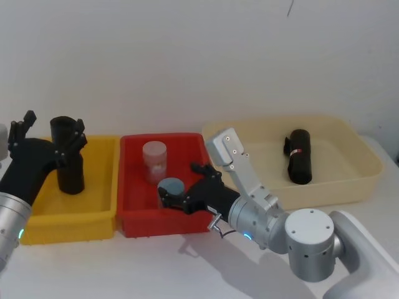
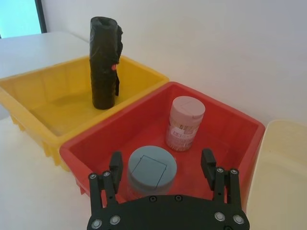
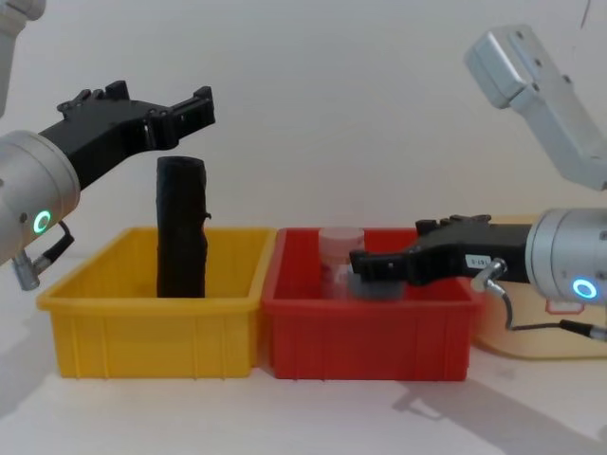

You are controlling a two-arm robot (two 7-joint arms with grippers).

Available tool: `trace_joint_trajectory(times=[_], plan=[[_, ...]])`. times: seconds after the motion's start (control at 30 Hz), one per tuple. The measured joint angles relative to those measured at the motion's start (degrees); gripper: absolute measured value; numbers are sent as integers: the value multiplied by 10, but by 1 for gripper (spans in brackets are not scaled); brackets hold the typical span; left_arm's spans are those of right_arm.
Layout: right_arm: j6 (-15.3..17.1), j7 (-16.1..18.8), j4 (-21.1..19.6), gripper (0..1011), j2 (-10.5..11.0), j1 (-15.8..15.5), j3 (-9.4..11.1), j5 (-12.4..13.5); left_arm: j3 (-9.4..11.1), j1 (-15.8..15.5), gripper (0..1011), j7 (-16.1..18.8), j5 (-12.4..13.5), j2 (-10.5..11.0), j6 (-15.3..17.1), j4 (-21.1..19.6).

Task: Pick up the garbage bag with the one hand and transfer it to the other hand.

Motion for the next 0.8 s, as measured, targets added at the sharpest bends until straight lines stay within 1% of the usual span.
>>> trace_joint_trajectory(times=[0.53,0.8], plan=[[2,-3,23,1001,-1,11,-14,0,0,1,1001,0,0,0,0,0],[11,-8,33,1001,-6,16,-15,7,0,1,1000,0,0,0,0,0]])
